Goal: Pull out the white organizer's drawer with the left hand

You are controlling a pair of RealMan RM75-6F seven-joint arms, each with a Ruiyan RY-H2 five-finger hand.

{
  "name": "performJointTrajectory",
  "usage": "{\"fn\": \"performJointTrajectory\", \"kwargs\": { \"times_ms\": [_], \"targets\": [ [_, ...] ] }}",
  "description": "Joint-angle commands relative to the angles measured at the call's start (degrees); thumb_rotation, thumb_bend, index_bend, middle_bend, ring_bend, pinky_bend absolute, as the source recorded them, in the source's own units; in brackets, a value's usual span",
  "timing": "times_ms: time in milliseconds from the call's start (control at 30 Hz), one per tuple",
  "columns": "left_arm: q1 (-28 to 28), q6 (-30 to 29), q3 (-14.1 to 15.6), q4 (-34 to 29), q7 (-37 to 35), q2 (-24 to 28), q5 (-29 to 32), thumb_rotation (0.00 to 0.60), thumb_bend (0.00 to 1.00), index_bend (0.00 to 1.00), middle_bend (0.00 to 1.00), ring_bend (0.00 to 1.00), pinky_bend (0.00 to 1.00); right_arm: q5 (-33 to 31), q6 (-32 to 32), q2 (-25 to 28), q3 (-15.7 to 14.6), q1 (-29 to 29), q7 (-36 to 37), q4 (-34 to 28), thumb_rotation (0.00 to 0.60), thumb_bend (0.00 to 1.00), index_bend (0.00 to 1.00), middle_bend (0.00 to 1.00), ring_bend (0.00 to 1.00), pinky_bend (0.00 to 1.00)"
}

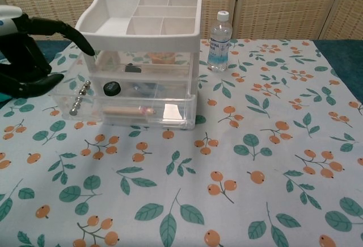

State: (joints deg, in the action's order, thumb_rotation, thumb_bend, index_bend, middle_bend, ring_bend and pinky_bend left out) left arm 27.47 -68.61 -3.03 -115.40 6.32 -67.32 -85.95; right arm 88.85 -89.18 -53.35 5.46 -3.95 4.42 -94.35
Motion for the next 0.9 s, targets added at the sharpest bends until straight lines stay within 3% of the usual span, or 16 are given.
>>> {"fn": "performJointTrajectory", "kwargs": {
  "times_ms": [33,300,500,633,900],
  "targets": [
    [2.8,2.8,-2.9,1.5,-2.5,2.3,0.8,0.600,0.47,0.35,0.94,0.96,1.00,0.2,-0.1,0.2,0.0,-0.1,-0.2,-0.3,0.600,0.25,0.11,0.18,0.16,0.18],
    [8.7,7.9,-5.5,8.6,-5.1,1.5,-2.7,0.600,0.43,0.42,0.95,0.96,1.00,0.6,-0.3,0.6,0.1,-0.2,-1.1,-1.1,0.600,0.25,0.11,0.18,0.16,0.18],
    [13.2,10.1,-5.6,15.6,-5.5,-0.5,-8.4,0.600,0.37,0.43,0.98,0.98,1.00,0.6,-0.4,0.9,0.0,0.0,-1.2,-1.4,0.600,0.25,0.11,0.18,0.16,0.18],
    [15.9,11.4,-5.1,19.3,-5.1,-1.7,-11.3,0.600,0.26,0.43,0.99,1.00,1.00,0.5,-0.4,0.8,-0.1,0.1,-1.2,-1.4,0.600,0.25,0.11,0.18,0.16,0.18],
    [19.2,12.6,-5.1,22.9,-3.9,-2.6,-13.1,0.600,0.18,0.43,1.00,1.00,1.00,0.1,-0.2,0.7,-0.1,0.1,-1.1,-1.3,0.600,0.25,0.11,0.18,0.16,0.18]
  ]
}}
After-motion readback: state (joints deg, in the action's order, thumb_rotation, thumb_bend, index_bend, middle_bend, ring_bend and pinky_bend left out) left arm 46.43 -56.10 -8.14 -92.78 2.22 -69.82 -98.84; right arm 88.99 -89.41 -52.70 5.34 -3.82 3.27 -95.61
